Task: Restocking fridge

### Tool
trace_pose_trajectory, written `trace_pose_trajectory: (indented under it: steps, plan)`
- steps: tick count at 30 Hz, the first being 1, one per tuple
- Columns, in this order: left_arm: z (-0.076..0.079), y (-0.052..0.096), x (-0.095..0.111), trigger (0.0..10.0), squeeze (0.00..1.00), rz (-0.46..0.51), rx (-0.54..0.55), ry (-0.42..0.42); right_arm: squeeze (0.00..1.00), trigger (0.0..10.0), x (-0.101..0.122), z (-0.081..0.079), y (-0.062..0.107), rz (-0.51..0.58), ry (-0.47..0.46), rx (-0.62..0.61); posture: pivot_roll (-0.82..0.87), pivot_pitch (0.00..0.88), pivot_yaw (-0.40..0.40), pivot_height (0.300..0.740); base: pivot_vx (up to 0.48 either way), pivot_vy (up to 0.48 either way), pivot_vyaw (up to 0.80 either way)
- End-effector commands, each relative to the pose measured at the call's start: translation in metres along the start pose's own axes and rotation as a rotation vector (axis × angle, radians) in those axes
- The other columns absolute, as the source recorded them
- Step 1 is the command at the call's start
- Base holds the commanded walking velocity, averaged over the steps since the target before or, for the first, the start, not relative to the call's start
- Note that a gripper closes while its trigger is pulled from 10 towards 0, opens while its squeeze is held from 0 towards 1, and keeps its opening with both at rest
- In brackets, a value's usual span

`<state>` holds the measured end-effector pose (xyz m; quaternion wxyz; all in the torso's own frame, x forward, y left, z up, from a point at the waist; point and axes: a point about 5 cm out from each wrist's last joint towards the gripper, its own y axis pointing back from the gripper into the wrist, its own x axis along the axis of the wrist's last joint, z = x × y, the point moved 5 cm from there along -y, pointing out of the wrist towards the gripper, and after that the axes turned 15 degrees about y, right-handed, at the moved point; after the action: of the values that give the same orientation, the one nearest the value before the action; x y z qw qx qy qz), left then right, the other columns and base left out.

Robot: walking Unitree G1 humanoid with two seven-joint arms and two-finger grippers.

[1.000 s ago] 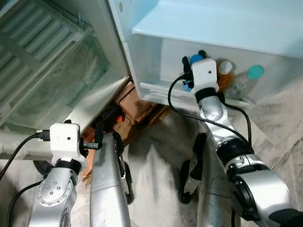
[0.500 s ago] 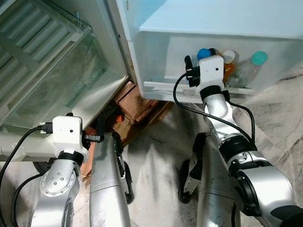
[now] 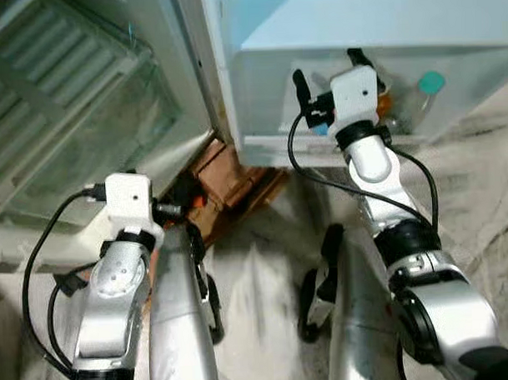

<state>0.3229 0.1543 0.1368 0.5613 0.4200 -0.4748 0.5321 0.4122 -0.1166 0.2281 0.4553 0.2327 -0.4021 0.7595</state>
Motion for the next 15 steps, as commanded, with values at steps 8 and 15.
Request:
trace_pose_trajectory:
  steps: [8,15]
  plan:
    - [0.0,0.004,-0.029,10.0,0.0,-0.061,-0.014,0.004,1.0,10.0,-0.01,-0.023,0.055,-0.056,-0.064,0.08,0.04,0.123,0.055,0.534,0.0,0.0,0.0]
    - [-0.011,0.01,-0.039,10.0,0.0,-0.059,0.024,0.009,0.86,10.0,-0.023,-0.033,0.11,-0.174,-0.071,0.058,0.03,0.042,0.052,0.534,0.0,0.0,0.0]
